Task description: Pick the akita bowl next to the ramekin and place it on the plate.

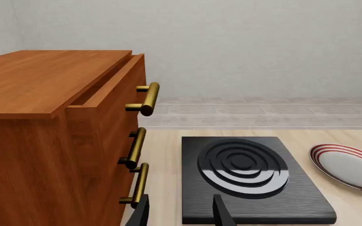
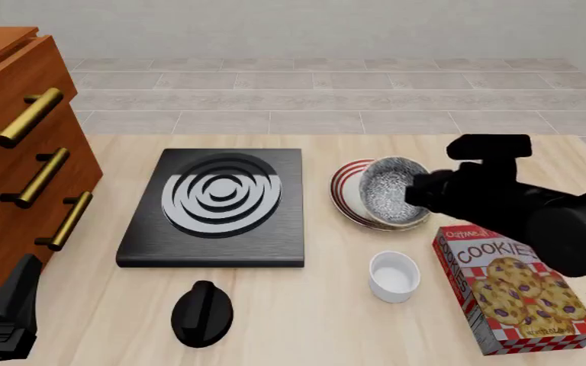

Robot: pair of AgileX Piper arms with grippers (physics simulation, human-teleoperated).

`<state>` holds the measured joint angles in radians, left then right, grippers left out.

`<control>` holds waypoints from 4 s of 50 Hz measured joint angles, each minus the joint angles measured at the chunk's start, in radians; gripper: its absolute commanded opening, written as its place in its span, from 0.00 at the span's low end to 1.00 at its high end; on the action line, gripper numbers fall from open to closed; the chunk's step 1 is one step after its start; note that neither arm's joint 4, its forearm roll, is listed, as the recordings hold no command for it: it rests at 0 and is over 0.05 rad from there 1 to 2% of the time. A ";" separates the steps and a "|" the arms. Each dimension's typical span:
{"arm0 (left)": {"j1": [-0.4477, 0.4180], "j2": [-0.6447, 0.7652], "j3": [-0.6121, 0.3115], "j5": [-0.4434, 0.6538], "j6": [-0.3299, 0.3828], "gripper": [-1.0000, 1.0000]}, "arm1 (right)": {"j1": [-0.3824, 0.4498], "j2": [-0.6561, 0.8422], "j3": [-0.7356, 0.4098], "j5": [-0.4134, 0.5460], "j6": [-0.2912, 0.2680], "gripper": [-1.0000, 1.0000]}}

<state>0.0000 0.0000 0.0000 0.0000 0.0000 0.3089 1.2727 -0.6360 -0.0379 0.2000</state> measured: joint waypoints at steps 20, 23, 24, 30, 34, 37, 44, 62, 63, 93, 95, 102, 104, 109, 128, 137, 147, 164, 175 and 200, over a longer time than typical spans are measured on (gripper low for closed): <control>0.000 0.000 0.000 0.000 0.000 1.00 | -0.025 0.105 -0.051 -0.066 0.003 0.00; 0.000 0.000 0.000 0.000 0.000 1.00 | -0.031 0.118 -0.060 -0.075 0.004 0.00; 0.000 0.000 0.000 0.000 0.000 1.00 | -0.032 0.122 -0.062 -0.077 0.005 0.00; 0.000 0.000 0.000 0.000 0.000 1.00 | -0.042 0.148 -0.077 -0.095 0.009 0.00; 0.000 0.000 0.000 0.000 0.000 1.00 | -0.049 0.167 -0.089 -0.106 0.009 0.00; 0.000 0.000 0.000 0.000 0.000 1.00 | -0.054 0.181 -0.098 -0.113 0.009 0.00; 0.000 0.000 0.000 0.000 0.000 1.00 | -0.062 0.217 -0.118 -0.129 0.009 0.00; 0.000 0.000 0.000 0.000 0.000 1.00 | -0.090 0.312 -0.161 -0.176 0.013 0.00; 0.000 0.000 0.000 0.000 0.000 1.00 | -0.092 0.317 -0.162 -0.179 0.014 0.00; 0.000 0.000 0.000 0.000 0.000 1.00 | -0.157 0.491 -0.230 -0.263 0.026 0.00; 0.000 0.000 0.000 0.000 0.000 1.00 | -0.158 0.502 -0.238 -0.266 0.026 0.00; 0.000 0.000 0.000 0.000 0.000 1.00 | -0.163 0.538 -0.262 -0.276 0.028 0.00; 0.000 0.000 0.000 0.000 0.000 1.00 | -0.164 0.548 -0.269 -0.278 0.029 0.00; 0.000 0.000 0.000 0.000 0.000 1.00 | -0.166 0.570 -0.285 -0.283 0.030 0.00; 0.000 0.000 0.000 0.000 0.000 1.00 | -0.169 0.655 -0.347 -0.291 0.032 0.00; 0.000 0.000 0.000 0.000 0.000 1.00 | -0.165 0.687 -0.362 -0.297 0.035 0.00; 0.000 0.000 0.000 0.000 0.000 1.00 | -0.163 0.722 -0.378 -0.302 0.038 0.00; 0.000 0.000 0.000 0.000 0.000 1.00 | -0.168 0.765 -0.405 -0.307 0.037 0.00; 0.000 0.000 0.000 0.000 0.000 1.00 | -0.174 0.788 -0.421 -0.313 0.033 0.00; 0.000 0.000 0.000 0.000 0.000 1.00 | -0.169 0.809 -0.442 -0.286 0.028 1.00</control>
<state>0.0000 0.0000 0.0000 0.0000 0.0000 0.1402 2.0815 -1.0775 -0.3240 0.2276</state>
